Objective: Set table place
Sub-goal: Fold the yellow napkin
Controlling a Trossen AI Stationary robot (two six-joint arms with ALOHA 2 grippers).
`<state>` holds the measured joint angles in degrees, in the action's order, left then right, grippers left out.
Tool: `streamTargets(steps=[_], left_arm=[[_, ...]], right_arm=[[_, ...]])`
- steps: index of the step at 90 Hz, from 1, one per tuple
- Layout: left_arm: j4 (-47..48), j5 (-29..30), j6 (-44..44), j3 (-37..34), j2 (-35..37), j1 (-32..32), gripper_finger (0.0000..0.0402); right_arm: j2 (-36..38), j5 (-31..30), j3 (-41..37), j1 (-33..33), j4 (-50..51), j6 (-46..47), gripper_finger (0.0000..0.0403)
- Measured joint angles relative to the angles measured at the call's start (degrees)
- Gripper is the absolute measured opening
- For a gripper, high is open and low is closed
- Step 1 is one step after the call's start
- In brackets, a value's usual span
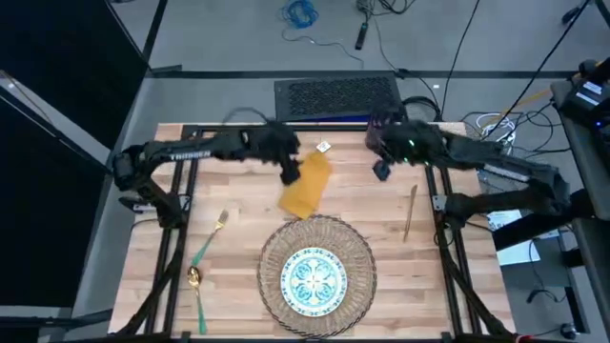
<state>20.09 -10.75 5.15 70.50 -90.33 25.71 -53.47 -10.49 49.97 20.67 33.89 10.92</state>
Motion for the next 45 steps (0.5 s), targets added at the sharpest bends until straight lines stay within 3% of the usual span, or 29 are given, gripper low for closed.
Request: streamTargets(steps=[7,16,29,45], left_arm=[[-4.42,-7.84,7.75,0.22,-2.15,4.72,0.0157],[-3.32,-13.49,16.65,0.71,-6.65,8.73,0.0157],[-3.27,-17.28,18.44,3.9,-12.53,9.64,0.0157],[-2.43,-17.52,15.03,7.33,-15.45,8.45,0.0157]], right_arm=[[3.85,0.62,-6.09,-0.83,-3.32,2.01,0.0],[6.73,2.67,-11.29,-1.58,-6.2,2.93,0.0],[7.56,3.36,-13.0,-1.66,-6.79,2.23,0.0],[7.56,5.59,-13.0,-1.66,-6.63,1.55,0.0]])
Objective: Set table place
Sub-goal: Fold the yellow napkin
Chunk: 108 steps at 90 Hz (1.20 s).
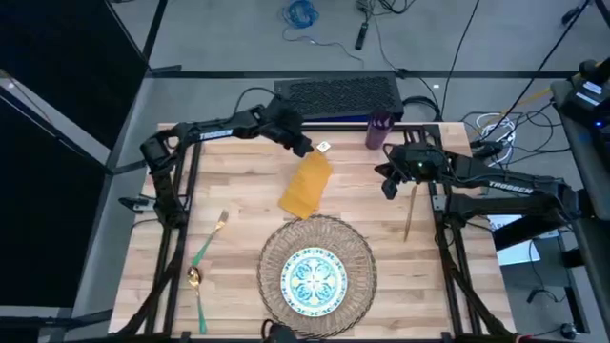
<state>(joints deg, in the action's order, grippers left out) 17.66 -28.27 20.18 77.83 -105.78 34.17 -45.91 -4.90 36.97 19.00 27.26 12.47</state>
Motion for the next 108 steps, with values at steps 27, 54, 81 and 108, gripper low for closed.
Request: streamTargets(steps=[27,54,81,108], left_arm=[[5.52,7.23,-9.82,0.06,-0.02,-1.65,0.0157],[4.85,11.89,-12.13,0.06,-0.71,-3.55,0.0157],[4.04,11.78,-11.66,0.0,-6.61,-4.24,0.0157],[3.65,11.75,-14.99,0.0,-7.23,-4.52,0.014]], right_arm=[[-0.09,0.95,0.0,0.0,-0.05,0.41,0.0],[-0.11,2.4,0.0,0.0,-3.73,0.57,0.0],[-0.11,3.78,0.0,-0.27,-3.95,0.59,0.0],[-0.13,3.56,0.0,-0.37,-4.36,0.37,0.0]])
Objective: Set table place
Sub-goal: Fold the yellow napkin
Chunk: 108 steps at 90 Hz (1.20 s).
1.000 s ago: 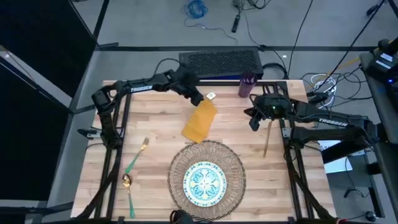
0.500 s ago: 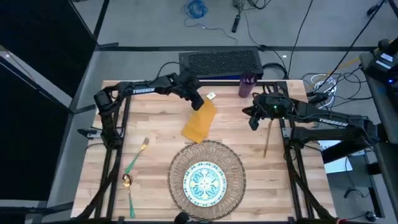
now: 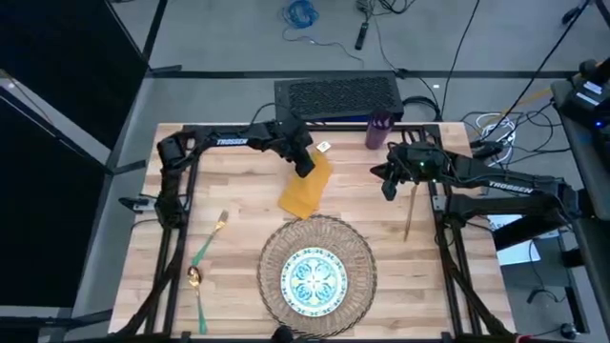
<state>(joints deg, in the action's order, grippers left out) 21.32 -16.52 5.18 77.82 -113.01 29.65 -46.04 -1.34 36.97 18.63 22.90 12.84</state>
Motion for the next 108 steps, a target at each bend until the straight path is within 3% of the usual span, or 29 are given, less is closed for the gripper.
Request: streamTargets(steps=[15,23,37,78,108], left_arm=[[0.16,0.2,-2.29,0.01,0.0,-0.11,0.0027],[0.18,0.68,-3.05,0.0,0.0,-0.31,0.0007],[0.25,0.54,-2.73,0.13,2.41,-1.29,0.0002],[4.98,0.13,0.75,0.2,19.62,-10.03,0.0],[9.72,-4.61,13.51,0.17,27.52,-18.48,0.0]], right_arm=[[0.01,-0.02,0.0,0.0,-0.45,0.0,0.0],[0.0,-0.02,0.0,0.0,-0.44,0.0,0.0],[0.01,-0.03,0.0,0.0,-0.45,-0.01,0.0],[-0.85,-0.05,-0.02,0.0,-0.3,-0.47,0.0],[-1.64,-0.02,-0.04,0.0,0.43,-0.47,0.0]])
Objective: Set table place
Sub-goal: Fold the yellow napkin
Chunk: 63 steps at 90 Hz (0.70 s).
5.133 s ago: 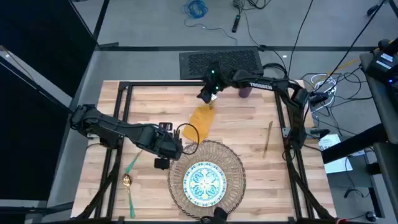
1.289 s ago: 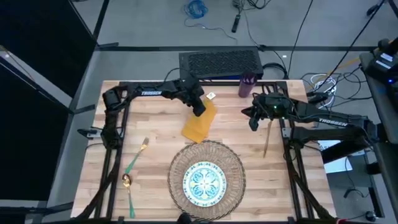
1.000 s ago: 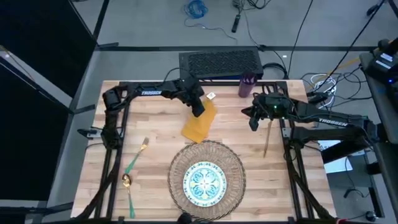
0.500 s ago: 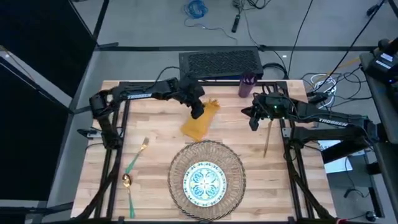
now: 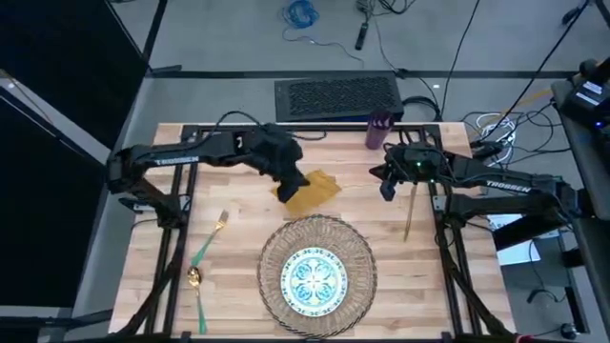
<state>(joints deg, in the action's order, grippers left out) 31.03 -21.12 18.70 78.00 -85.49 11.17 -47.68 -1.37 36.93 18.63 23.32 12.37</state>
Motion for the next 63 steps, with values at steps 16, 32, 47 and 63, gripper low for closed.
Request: streamTargets(steps=[16,32,47,63], left_arm=[[4.43,-7.37,6.09,0.01,1.59,-2.17,0.0],[10.21,-5.22,-1.06,-2.62,0.19,1.87,0.0],[4.67,-6.43,-5.94,-10.94,-7.89,13.05,0.0],[-1.2,-9.11,-10.91,-15.12,-18.46,20.82,0.0]], right_arm=[[0.0,0.0,0.0,0.01,-0.09,0.0,0.0],[0.02,0.0,0.0,0.02,-0.21,-0.01,0.0],[0.02,0.15,0.0,0.01,-0.76,0.47,0.0],[0.03,0.22,0.0,-0.02,-0.85,1.11,0.0]])
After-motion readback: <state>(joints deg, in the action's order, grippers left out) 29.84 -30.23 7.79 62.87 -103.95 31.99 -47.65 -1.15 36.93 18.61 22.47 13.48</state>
